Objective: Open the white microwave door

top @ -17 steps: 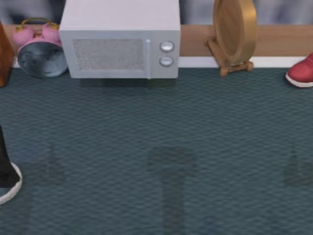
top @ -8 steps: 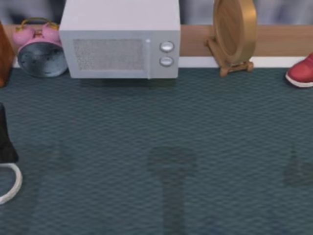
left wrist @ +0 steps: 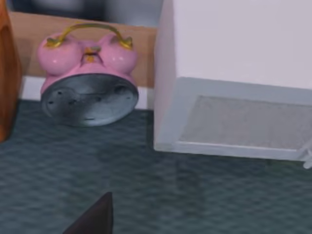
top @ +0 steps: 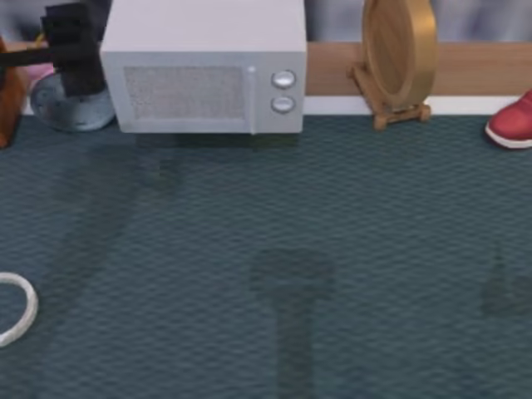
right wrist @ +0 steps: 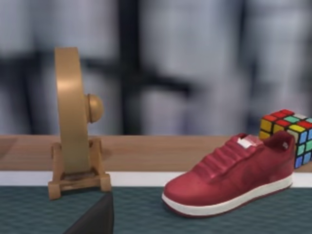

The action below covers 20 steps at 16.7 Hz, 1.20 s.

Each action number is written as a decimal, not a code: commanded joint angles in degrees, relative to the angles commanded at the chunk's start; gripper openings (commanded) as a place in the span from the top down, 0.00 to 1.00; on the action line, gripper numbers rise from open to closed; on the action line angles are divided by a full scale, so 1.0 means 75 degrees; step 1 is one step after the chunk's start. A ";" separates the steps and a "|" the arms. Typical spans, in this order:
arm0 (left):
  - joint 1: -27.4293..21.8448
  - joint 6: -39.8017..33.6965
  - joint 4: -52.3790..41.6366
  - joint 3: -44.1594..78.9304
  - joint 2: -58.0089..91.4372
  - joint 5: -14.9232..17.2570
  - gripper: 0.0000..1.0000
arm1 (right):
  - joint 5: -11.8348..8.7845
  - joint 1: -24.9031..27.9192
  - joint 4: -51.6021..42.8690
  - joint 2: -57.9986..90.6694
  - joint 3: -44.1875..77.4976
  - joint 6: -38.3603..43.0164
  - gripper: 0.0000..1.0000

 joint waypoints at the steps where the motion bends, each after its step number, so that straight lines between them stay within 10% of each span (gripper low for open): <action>1: -0.0221 -0.0190 -0.0438 0.0824 0.0873 -0.0110 0.00 | 0.0000 0.0000 0.0000 0.0000 0.0000 0.0000 0.00; 11: -0.1982 -0.1783 -0.3693 0.7194 0.7182 -0.0946 0.00 | 0.0000 0.0000 0.0000 0.0000 0.0000 0.0000 0.00; 20: -0.2205 -0.2037 -0.4064 0.8075 0.8008 -0.1054 0.00 | 0.0000 0.0000 0.0000 0.0000 0.0000 0.0000 0.00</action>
